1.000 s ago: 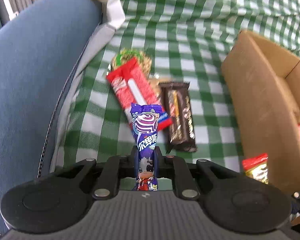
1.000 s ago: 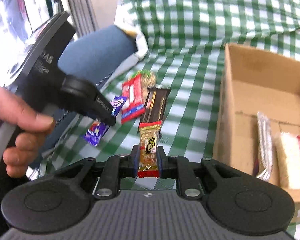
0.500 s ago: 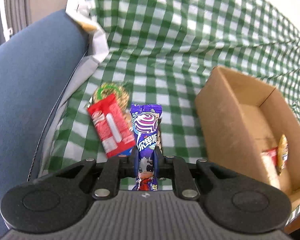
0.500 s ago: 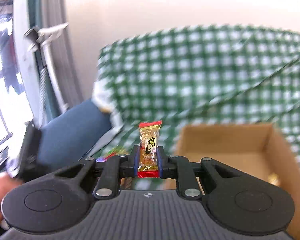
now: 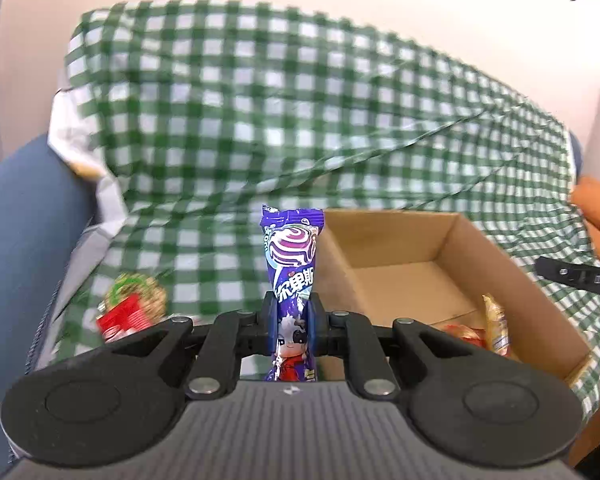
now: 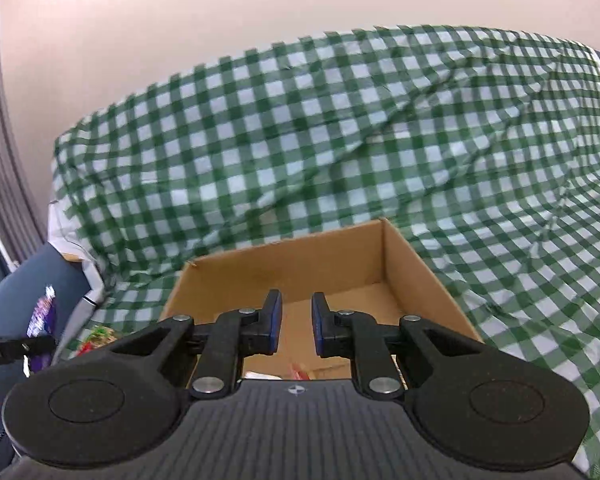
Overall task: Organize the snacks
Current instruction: 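Open both tools over the box to drop the purple bar and candy packet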
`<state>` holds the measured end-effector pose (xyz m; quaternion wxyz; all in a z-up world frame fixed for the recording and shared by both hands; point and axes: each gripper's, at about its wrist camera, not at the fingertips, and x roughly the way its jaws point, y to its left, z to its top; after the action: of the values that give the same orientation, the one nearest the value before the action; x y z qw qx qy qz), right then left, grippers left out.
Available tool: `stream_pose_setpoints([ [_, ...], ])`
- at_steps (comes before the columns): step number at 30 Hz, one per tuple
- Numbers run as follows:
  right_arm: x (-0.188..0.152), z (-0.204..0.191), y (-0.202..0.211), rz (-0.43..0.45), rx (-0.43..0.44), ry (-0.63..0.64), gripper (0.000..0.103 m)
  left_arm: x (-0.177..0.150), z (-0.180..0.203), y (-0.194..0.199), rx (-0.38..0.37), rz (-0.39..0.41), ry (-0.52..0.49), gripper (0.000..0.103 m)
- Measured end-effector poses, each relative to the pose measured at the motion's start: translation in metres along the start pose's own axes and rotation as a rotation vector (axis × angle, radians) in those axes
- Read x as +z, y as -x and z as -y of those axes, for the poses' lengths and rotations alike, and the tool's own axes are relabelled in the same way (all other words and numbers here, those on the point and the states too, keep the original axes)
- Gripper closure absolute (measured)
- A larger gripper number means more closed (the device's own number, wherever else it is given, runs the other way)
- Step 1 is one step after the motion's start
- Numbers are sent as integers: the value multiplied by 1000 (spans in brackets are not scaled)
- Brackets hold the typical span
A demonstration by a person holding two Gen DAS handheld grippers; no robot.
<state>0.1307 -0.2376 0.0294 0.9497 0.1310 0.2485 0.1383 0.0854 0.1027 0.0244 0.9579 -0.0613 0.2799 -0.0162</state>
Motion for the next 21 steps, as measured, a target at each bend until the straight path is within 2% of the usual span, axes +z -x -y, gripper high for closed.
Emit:
stream_pose_setpoints([
  [12, 1, 18, 7, 6, -64, -35, 89, -4, 55, -9, -135, 44, -34, 88],
  [16, -1, 23, 4, -15, -112, -36, 88, -7, 75, -11, -214, 45, -55, 88],
  [17, -2, 24, 4, -21, -123, -36, 82, -8, 80, -12, -252, 34, -64, 87],
  [18, -2, 25, 3, -24, -132, -37, 67, -9, 85, -13, -284, 24, -74, 84],
  [19, -2, 25, 3, -25, -141, -38, 57, -10, 90, -13, -302, 20, -85, 81],
  [20, -3, 26, 4, -23, -153, -36, 42, -12, 95, -12, -312, 23, -100, 69],
  [21, -3, 25, 4, -19, -162, -32, 36, -14, 98, -11, -308, 32, -111, 64],
])
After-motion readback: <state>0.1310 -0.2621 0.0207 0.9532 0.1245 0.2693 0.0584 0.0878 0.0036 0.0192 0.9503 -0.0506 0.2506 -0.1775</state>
